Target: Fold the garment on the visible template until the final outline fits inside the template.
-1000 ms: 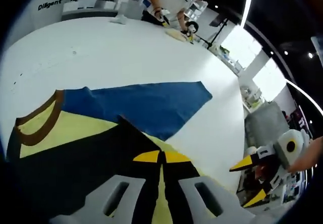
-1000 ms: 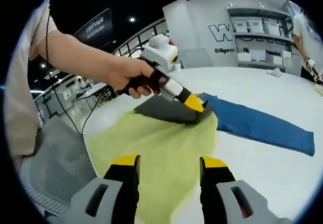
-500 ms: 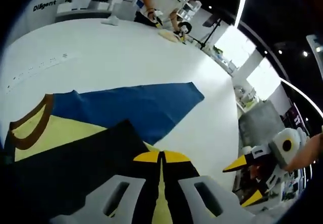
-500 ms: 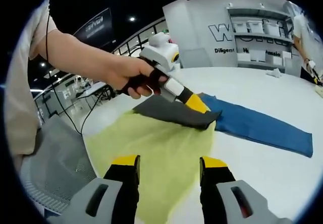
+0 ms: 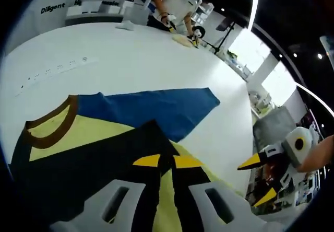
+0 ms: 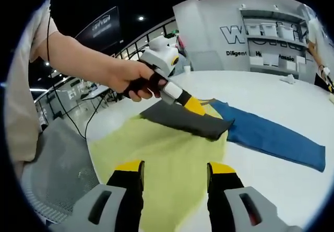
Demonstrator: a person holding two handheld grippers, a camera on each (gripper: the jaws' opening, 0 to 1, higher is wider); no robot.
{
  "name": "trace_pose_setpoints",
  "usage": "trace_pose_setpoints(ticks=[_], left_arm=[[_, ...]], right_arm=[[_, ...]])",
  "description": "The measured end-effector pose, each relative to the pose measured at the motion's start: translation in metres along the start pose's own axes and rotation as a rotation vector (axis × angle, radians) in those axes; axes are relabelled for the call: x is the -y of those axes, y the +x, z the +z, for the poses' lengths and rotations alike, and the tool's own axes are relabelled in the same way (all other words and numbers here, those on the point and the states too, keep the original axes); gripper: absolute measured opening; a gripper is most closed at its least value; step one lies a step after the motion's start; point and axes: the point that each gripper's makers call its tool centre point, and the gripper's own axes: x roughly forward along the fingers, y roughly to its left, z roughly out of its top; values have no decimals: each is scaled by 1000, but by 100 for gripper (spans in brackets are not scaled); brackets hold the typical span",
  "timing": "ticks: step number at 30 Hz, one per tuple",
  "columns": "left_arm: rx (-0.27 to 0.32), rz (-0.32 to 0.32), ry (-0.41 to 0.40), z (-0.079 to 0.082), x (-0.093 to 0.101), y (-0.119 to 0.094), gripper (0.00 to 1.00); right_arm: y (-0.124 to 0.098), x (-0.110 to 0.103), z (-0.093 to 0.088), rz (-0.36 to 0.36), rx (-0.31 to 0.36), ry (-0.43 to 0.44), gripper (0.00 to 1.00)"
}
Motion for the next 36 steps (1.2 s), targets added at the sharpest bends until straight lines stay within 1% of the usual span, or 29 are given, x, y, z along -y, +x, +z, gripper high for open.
trace_pose_setpoints(ticks=[3,5,11,16,23,32,36], left_arm=[[10,25,2,-4,-9,-9,11],[15,45,1,-8,-18,-17,12],[43,99,-22,-22,-42,-46,12],[78,155,-47,-34,-64,-75,12],[121,221,-79,-50,-88,-111,12],[162,267,-129,-71,-104,-141,15],[187,286,-146,-76,-109,-151,17]], right_arm=[[3,-2,1,6,-4,-5,45],[4,-3,2,10,-9,-10,45],[9,-6,2,21,-20,-19,45],[13,-7,0,30,-36,-26,45],[17,-9,-1,39,-56,-37,45],[23,-11,2,46,-68,-39,45],[24,-10,5,43,-67,-36,46]])
